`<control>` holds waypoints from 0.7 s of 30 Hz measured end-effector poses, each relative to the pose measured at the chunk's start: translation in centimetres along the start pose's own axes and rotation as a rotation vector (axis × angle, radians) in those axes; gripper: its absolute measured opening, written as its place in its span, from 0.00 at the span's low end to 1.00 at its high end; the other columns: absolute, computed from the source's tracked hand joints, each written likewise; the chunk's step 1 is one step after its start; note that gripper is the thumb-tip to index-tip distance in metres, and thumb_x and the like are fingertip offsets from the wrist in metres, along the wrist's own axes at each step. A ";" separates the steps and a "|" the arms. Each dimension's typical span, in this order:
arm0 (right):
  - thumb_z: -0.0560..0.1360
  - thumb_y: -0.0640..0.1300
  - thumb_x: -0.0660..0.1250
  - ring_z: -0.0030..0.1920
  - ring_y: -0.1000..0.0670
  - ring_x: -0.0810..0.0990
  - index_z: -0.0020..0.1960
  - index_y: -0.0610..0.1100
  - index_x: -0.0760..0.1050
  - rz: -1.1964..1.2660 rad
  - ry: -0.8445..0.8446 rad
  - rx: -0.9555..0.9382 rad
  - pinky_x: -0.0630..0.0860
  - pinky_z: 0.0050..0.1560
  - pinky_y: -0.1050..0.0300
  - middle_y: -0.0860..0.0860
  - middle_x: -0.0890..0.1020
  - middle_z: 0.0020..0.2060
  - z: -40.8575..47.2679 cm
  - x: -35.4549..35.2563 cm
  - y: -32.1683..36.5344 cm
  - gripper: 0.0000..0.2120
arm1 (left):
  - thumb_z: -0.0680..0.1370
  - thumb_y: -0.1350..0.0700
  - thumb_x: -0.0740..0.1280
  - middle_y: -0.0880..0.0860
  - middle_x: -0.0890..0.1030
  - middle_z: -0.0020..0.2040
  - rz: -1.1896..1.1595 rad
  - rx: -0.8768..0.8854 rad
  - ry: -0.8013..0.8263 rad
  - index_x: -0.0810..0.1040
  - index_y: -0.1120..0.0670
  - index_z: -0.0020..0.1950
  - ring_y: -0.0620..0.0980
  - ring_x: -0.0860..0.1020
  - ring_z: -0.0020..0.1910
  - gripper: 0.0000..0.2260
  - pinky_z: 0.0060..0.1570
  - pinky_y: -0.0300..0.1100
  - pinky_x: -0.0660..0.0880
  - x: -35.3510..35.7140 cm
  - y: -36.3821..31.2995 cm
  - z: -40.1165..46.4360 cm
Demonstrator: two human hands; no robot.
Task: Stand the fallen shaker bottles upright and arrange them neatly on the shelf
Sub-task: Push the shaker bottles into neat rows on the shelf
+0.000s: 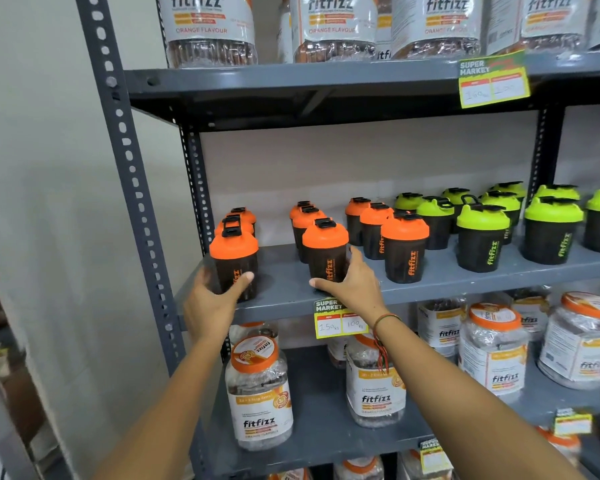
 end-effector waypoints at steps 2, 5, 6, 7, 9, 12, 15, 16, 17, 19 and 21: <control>0.60 0.71 0.72 0.69 0.42 0.73 0.77 0.47 0.57 0.054 -0.028 0.020 0.73 0.65 0.40 0.45 0.73 0.70 -0.2 -0.6 -0.2 0.55 | 0.66 0.34 0.73 0.52 0.80 0.62 -0.144 0.019 -0.192 0.72 0.50 0.68 0.50 0.77 0.61 0.36 0.58 0.47 0.72 -0.5 -1.0 -1.7; 0.64 0.72 0.69 0.69 0.45 0.72 0.75 0.50 0.62 0.104 -0.145 -0.010 0.73 0.64 0.43 0.49 0.73 0.69 -0.9 -2.2 -0.5 0.46 | 0.69 0.39 0.74 0.48 0.82 0.56 -0.302 0.098 -0.326 0.75 0.48 0.62 0.43 0.79 0.55 0.26 0.60 0.48 0.76 0.1 -3.3 -3.8; 0.66 0.70 0.68 0.67 0.47 0.73 0.73 0.51 0.64 0.108 -0.186 -0.047 0.73 0.63 0.45 0.50 0.74 0.67 -1.3 -2.8 -0.6 0.42 | 0.70 0.40 0.74 0.47 0.82 0.54 -0.347 0.125 -0.327 0.76 0.48 0.61 0.43 0.79 0.54 0.24 0.59 0.48 0.76 0.6 -4.3 -4.3; 0.68 0.69 0.67 0.65 0.49 0.74 0.71 0.52 0.67 0.113 -0.222 -0.095 0.74 0.62 0.48 0.52 0.75 0.64 -1.6 -3.5 -0.6 0.37 | 0.70 0.41 0.74 0.47 0.82 0.52 -0.380 0.155 -0.325 0.77 0.48 0.60 0.42 0.79 0.53 0.22 0.57 0.46 0.77 1.2 -5.3 -4.8; 0.71 0.65 0.67 0.60 0.52 0.75 0.66 0.53 0.70 0.125 -0.287 -0.198 0.75 0.57 0.52 0.56 0.76 0.58 -2.1 -5.3 -0.6 0.28 | 0.71 0.43 0.74 0.47 0.82 0.48 -0.410 0.227 -0.314 0.78 0.48 0.58 0.42 0.80 0.48 0.18 0.53 0.46 0.78 2.7 -7.5 -5.9; 0.74 0.56 0.68 0.52 0.53 0.75 0.59 0.51 0.74 0.110 -0.431 -0.323 0.73 0.51 0.56 0.58 0.76 0.50 -2.4 -8.9 -1.0 0.16 | 0.72 0.46 0.74 0.47 0.83 0.42 -0.423 0.348 -0.227 0.79 0.48 0.54 0.45 0.81 0.42 0.13 0.47 0.47 0.79 6.1 -10.6 -7.9; 0.74 0.48 0.69 0.48 0.51 0.74 0.53 0.48 0.76 0.088 -0.610 -0.363 0.71 0.50 0.57 0.57 0.76 0.46 -2.1 -13.3 -3.1 0.09 | 0.72 0.46 0.74 0.44 0.83 0.40 -0.376 0.405 -0.075 0.79 0.45 0.52 0.43 0.81 0.41 0.11 0.46 0.44 0.78 10.4 -13.0 -11.0; 0.74 0.46 0.70 0.48 0.50 0.75 0.52 0.46 0.77 0.088 -0.651 -0.356 0.71 0.50 0.55 0.55 0.77 0.46 -1.9 -14.8 -4.2 0.09 | 0.71 0.45 0.74 0.43 0.83 0.41 -0.364 0.382 -0.008 0.79 0.44 0.53 0.42 0.81 0.42 0.12 0.47 0.43 0.78 12.0 -13.4 -11.9; 0.74 0.45 0.70 0.49 0.49 0.75 0.52 0.45 0.77 0.085 -0.684 -0.340 0.72 0.52 0.53 0.52 0.78 0.47 -1.6 -16.2 -5.5 0.09 | 0.71 0.44 0.75 0.42 0.83 0.43 -0.343 0.350 0.058 0.79 0.43 0.54 0.40 0.81 0.45 0.14 0.49 0.44 0.78 13.5 -13.7 -12.8; 0.73 0.44 0.72 0.52 0.45 0.74 0.53 0.42 0.76 0.070 -0.731 -0.272 0.72 0.55 0.49 0.47 0.78 0.50 -0.8 -18.7 -8.2 0.12 | 0.69 0.43 0.76 0.44 0.83 0.51 -0.252 0.299 0.153 0.77 0.45 0.60 0.40 0.80 0.52 0.22 0.55 0.47 0.78 16.3 -13.9 -13.8; 0.71 0.46 0.73 0.56 0.44 0.73 0.58 0.41 0.74 0.044 -0.731 -0.176 0.71 0.57 0.49 0.45 0.76 0.55 0.0 -20.6 -10.8 0.18 | 0.68 0.41 0.76 0.49 0.81 0.60 -0.096 0.244 0.212 0.72 0.49 0.68 0.47 0.78 0.60 0.32 0.59 0.47 0.75 18.7 -13.8 -14.0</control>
Point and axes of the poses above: each hand's wrist, its own z-axis towards the middle knuckle, its own x-axis out of the palm, y = z × x, the point moved 3 cm from there along z, towards the middle knuckle
